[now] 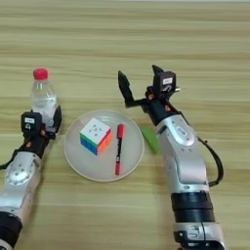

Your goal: Move the objects on the table

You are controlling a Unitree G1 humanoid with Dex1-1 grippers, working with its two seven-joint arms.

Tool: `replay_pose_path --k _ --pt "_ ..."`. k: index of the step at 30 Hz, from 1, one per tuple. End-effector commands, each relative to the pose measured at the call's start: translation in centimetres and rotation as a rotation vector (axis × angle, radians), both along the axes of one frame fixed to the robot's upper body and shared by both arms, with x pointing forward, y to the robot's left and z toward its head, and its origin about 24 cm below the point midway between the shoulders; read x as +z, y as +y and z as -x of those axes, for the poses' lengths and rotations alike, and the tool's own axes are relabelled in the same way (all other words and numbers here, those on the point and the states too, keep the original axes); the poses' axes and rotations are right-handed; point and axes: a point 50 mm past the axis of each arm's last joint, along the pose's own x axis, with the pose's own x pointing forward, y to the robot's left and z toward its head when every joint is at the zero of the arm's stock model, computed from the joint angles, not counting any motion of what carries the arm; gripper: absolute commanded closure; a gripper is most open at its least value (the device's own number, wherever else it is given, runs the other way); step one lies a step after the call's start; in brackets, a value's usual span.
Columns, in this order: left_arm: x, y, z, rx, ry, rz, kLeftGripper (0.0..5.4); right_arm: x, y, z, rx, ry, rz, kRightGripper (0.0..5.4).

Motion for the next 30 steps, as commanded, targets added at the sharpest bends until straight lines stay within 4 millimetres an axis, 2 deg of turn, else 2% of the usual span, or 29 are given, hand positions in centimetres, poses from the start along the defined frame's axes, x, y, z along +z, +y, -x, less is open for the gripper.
replay_pose_path --k 1,8,21,30 --pt "-3.18 -0.21 1.89 0.001 0.179 0.003 2.27 0.46 -0.03 -0.21 -0.004 -0.020 0.004 0.00" --pt "-3.56 -0.19 1.98 0.001 0.201 -0.002 2.27 0.53 -0.05 -0.16 -0.005 -0.022 0.003 0.00" --pt "-3.69 -0.14 1.94 0.007 0.212 -0.011 0.84 0.49 -0.02 -0.19 -0.004 -0.020 0.005 0.00" --pt "-3.69 -0.16 1.93 0.006 0.211 -0.013 0.18 0.36 0.06 -0.19 -0.001 -0.014 0.007 0.00"
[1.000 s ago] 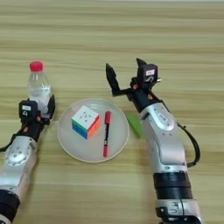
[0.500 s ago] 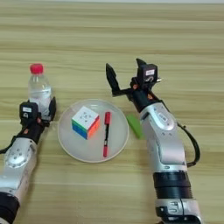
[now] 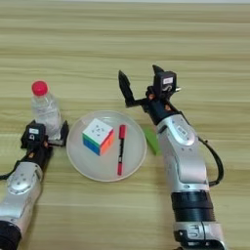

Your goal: Move the objects on the table

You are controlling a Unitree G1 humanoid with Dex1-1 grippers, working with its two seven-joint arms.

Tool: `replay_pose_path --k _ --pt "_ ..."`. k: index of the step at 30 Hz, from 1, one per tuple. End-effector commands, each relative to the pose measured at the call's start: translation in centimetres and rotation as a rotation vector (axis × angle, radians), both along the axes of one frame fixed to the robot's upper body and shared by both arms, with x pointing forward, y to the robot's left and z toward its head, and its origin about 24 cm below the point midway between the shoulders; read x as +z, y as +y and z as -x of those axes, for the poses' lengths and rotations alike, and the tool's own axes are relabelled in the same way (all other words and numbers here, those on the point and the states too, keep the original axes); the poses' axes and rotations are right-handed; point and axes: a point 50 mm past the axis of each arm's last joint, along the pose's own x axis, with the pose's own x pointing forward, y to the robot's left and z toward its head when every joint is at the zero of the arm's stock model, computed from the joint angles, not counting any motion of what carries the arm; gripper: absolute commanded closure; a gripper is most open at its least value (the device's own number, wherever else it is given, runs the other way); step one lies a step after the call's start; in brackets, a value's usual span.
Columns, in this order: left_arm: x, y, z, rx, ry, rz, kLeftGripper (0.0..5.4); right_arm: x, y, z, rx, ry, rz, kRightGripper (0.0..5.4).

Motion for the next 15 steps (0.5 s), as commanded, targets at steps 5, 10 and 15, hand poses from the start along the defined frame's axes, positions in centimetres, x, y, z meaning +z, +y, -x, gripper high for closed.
replay_pose_path --k 5,10,15 --pt "-1.4 -0.2 0.9 0.006 0.071 -0.005 0.01 0.3 0.2 -0.2 0.003 -0.013 0.008 0.00" --pt "-0.5 -0.1 0.8 0.018 0.011 -0.007 0.01 0.3 0.2 -0.2 0.005 -0.012 0.009 0.00" --pt "-0.1 0.0 0.7 0.022 -0.022 -0.001 0.01 0.2 0.2 -0.2 0.005 -0.012 0.010 0.00"
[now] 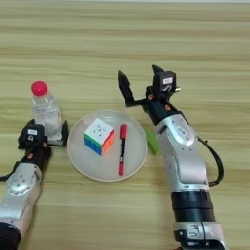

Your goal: Move the objects on the table

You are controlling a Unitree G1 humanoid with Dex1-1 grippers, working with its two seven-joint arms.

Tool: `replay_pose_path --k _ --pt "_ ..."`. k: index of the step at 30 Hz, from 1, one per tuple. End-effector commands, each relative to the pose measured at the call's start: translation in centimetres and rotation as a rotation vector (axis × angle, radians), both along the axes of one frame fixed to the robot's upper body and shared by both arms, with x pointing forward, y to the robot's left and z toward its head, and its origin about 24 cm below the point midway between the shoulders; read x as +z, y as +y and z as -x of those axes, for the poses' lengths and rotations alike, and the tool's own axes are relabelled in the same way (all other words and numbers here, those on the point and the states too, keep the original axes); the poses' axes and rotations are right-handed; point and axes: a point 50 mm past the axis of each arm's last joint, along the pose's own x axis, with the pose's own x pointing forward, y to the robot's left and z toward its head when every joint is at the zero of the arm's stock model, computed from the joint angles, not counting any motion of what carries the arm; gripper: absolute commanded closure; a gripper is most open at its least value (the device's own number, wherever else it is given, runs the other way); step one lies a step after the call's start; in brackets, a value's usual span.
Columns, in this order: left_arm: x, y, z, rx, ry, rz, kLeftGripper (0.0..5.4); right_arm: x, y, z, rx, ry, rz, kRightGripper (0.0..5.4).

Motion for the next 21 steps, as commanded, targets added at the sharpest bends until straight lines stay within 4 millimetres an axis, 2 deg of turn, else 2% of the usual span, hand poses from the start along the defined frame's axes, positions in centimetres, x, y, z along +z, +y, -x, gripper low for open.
replay_pose_path --k 1,21 --pt "-0.1 -0.1 0.4 0.005 0.001 -0.001 0.01 0.3 0.1 -0.2 0.003 -0.014 0.008 0.00" --pt "1.7 -0.1 0.8 0.005 -0.103 -0.019 0.01 -0.8 -0.4 0.1 -0.015 -0.018 0.090 0.00"
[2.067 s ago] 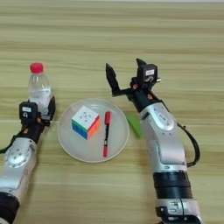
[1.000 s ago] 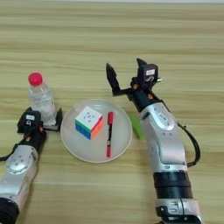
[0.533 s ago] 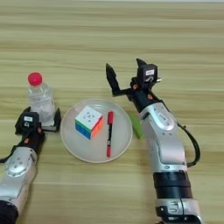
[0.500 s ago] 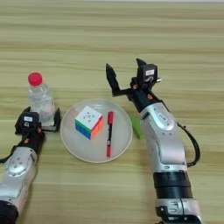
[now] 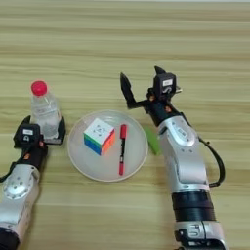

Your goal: Move the objects on the table

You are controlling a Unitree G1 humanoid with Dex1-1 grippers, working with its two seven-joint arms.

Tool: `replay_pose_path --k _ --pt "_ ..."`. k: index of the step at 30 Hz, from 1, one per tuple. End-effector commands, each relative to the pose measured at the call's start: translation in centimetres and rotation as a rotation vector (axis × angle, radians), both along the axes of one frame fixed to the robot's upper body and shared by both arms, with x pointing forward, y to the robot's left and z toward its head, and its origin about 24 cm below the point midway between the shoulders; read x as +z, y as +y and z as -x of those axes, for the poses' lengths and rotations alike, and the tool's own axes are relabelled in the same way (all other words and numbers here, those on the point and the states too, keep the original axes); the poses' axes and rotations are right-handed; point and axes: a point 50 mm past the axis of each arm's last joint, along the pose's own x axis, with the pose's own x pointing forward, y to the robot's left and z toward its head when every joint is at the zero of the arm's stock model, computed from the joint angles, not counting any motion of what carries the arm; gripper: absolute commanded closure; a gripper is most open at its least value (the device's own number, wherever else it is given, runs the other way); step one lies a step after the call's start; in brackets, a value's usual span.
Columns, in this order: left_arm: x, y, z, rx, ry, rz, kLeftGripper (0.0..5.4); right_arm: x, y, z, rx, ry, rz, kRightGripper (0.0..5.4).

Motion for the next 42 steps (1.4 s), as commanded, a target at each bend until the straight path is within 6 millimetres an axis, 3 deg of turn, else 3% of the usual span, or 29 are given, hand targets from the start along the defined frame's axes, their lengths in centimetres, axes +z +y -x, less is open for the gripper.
replay_pose_path --k 1,18,28,42 --pt "0.3 -0.2 0.4 -0.008 -0.025 -0.022 0.01 -0.4 -0.1 0.2 0.008 0.006 0.029 0.00" --pt "0.1 -0.3 2.3 0.013 -0.026 -0.009 0.01 -1.7 0.1 0.9 0.142 0.039 0.129 0.00" --pt "0.1 -0.5 2.4 0.017 -0.026 -0.004 0.01 -4.0 1.3 1.8 0.321 0.127 0.146 0.00" --pt "0.2 -0.4 2.4 0.015 -0.034 -0.004 0.01 -4.7 3.4 3.8 0.518 0.136 0.169 0.00"
